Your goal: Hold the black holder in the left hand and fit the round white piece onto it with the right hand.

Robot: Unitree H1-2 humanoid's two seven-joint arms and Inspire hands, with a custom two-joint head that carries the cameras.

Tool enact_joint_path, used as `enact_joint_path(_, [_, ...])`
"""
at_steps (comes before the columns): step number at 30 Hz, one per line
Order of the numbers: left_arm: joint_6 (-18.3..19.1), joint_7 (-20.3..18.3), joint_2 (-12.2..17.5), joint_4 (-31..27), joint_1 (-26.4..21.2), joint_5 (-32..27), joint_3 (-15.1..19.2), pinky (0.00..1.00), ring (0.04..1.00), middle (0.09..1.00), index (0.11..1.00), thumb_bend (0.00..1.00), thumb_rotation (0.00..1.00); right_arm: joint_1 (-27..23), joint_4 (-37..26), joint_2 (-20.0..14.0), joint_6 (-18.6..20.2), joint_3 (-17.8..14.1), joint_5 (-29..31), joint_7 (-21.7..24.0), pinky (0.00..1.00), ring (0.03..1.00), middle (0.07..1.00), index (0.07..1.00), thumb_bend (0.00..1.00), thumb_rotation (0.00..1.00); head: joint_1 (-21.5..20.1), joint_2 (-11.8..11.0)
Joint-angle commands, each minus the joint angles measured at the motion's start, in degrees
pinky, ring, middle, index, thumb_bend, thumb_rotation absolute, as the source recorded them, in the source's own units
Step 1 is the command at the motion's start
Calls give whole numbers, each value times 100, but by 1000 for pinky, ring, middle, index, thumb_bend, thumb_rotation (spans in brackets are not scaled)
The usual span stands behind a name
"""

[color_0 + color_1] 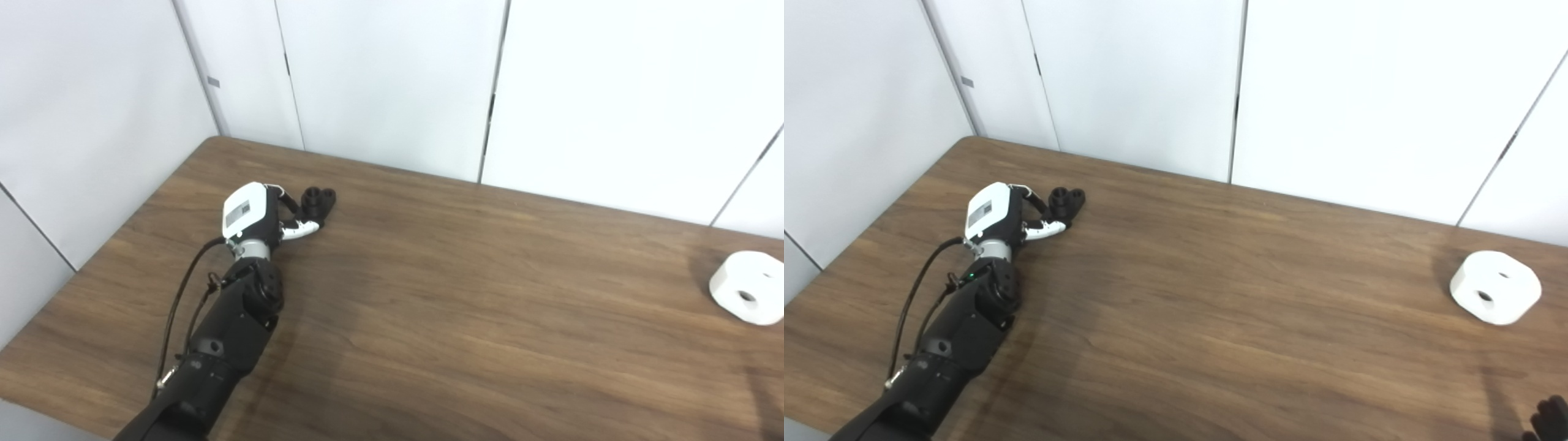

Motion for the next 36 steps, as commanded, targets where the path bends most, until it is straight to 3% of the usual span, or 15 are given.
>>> enact_joint_path(1, [-29,164,90,-17,-190,72,4,926,847,756,485,519,46,192,246,66,93,111,-8,27,1000,1000,991,974,806,1000,6,8])
enact_joint_path(8, [-210,174,107,-214,-71,69,-3,892,830,743,484,520,46,159,285,47,121,150,-29,37,1000,1000,989,975,788,1000,-189,37])
enact_joint_path(11, [-361,112,69,-406,41,-73,48,811,826,739,484,521,47,154,257,33,190,168,19,51,1000,1000,999,997,754,1000,-243,42])
enact_joint_path(18, [-130,-576,-7,-1341,365,-239,-107,827,874,776,486,518,50,127,215,44,253,190,39,37,1000,1000,1000,1000,723,1000,-335,62])
enact_joint_path(26, [-83,-1251,-54,-2412,826,-148,-448,773,851,767,486,519,48,163,-3,86,448,258,-76,-59,1000,1000,1000,1000,680,1000,-522,133])
enact_joint_path(36, [-169,-2082,-149,-3439,1489,-205,-902,762,868,784,488,515,47,180,-170,70,494,419,-220,-158,1000,1000,1000,1000,656,1000,-1057,297])
